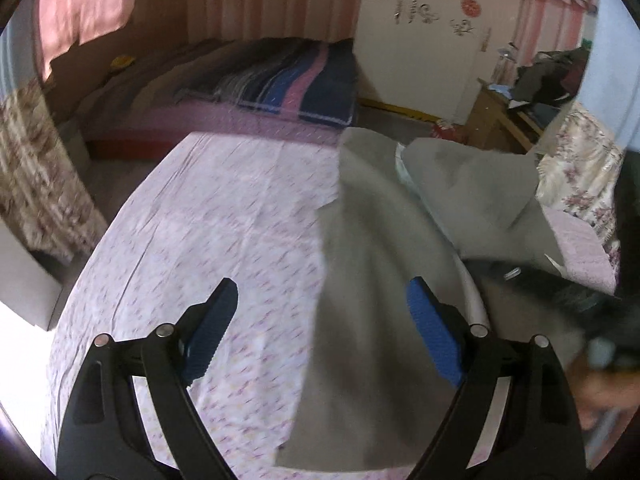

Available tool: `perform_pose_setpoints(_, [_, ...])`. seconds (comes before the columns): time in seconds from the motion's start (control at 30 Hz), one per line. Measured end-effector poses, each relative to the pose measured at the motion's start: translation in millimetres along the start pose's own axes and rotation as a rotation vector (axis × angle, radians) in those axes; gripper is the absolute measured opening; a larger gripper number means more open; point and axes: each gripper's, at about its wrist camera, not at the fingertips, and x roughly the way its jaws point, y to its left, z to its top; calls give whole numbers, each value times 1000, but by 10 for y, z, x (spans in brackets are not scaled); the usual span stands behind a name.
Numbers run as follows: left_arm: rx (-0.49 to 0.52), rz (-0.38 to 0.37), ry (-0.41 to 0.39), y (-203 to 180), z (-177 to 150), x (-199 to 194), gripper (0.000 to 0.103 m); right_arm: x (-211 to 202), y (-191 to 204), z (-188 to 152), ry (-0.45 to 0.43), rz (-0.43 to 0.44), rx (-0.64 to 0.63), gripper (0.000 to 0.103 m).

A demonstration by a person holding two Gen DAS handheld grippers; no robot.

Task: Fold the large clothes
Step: 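Lift the olive sleeve with the right gripper and fold it over the body, then grasp the olive jacket side with the left gripper and fold it over the body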

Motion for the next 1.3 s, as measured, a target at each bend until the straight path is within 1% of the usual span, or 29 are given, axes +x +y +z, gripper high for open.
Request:
perform_pose_setpoints(0.07, [-6,2,13,67,-60,2,86,41,160,-28,3,-84,-66,19])
perform_pose_setpoints(0.1, [-9,0,15,96,-93,-17,86,-18,212,-16,-3,-99,-76,26])
perform_pose_setpoints(0.13, [-11,-1,15,103,-121,-40,87,-157,239,14,-20,-76,-77,37])
perform_pose_setpoints(0.17, [-11,-4,16,104,-134,-61,88,-287,246,61,-38,-36,-77,65])
perform_pose_setpoints(0.2, [-10,-11,17,82,-133,-78,89,-446,243,81,-67,-12,-76,85])
perform_pose_setpoints(0.23, [-8,-16,15,42,-125,-96,89,-730,229,97,-131,-20,-79,87])
perform_pose_setpoints(0.27, [-6,-19,14,13,-123,-123,90,-922,203,112,-170,-27,-89,87])
perform_pose_setpoints(0.33, [4,-41,10,-138,-74,-159,92,-1248,111,136,-222,-50,-108,90])
perform_pose_setpoints(0.37, [7,-56,7,-231,-39,-183,92,-1438,-18,143,-247,-99,-118,91])
perform_pose_setpoints(0.4, [9,-79,5,-354,-1,-218,94,-1532,-111,143,-258,-138,-124,91])
perform_pose_setpoints(0.43, [9,-98,4,-445,29,-247,96,-1621,-259,135,-264,-179,-120,91])
perform_pose_setpoints(0.47, [15,-115,0,-539,58,-276,96,-1668,-445,163,-259,-200,-108,91])
perform_pose_setpoints(0.53, [41,-138,-18,-815,139,-352,98,-1764,-824,93,-238,-223,-62,91])
perform_pose_setpoints(0.57, [45,-149,-18,-888,158,-371,98,-1761,-987,89,-231,-232,-45,91])
perform_pose_setpoints(0.6, [41,-178,-19,-1015,187,-403,98,-1782,-1118,49,-228,-242,-30,91])
perform_pose_setpoints(0.67, [48,-204,-30,-1206,228,-468,99,-1807,-1378,-53,-220,-255,5,91])
perform_pose_setpoints(0.7, [76,-200,-39,-1356,240,-506,100,-1814,-1496,-87,-212,-259,23,91])
perform_pose_setpoints(0.77, [147,-163,-33,-1585,227,-490,100,-1803,-1665,-114,-200,-258,43,91])
perform_pose_setpoints(0.8, [191,-132,-6,-1711,188,-421,100,-1808,-1715,-129,-197,-259,46,91])
perform_pose_setpoints(0.83, [212,-116,16,-1770,146,-360,100,-1795,-1756,-138,-197,-259,50,91])
perform_pose_setpoints(0.9, [221,-87,63,-1802,44,-205,100,-1738,-1752,-141,-192,-247,49,91])
perform_pose_setpoints(0.97, [219,-65,76,-1776,-53,-90,100,-1712,-1709,-190,-184,-240,37,91])
perform_pose_setpoints(1.0, [218,-61,70,-1742,-102,-49,95,-1696,-1671,-204,-180,-233,30,91])
perform_pose_setpoints(1.03, [218,-64,58,-1718,-131,-46,79,-1699,-1646,-222,-175,-224,22,91])
perform_pose_setpoints(1.07, [224,-71,47,-1697,-145,-54,72,-1659,-1603,-241,-170,-215,11,91])
perform_pose_setpoints(1.1, [237,-95,38,-1673,-150,-82,50,-1630,-1556,-259,-167,-207,4,91])
perform_pose_setpoints(1.17, [264,-109,29,-1655,-147,-134,32,-1550,-1433,-297,-158,-189,-16,91])
perform_pose_setpoints(1.23, [304,-118,20,-1603,-128,-203,22,-1458,-1323,-319,-147,-175,-35,91])
perform_pose_setpoints(1.3, [341,-94,-16,-1551,-104,-312,19,-1374,-1175,-351,-138,-156,-57,91])
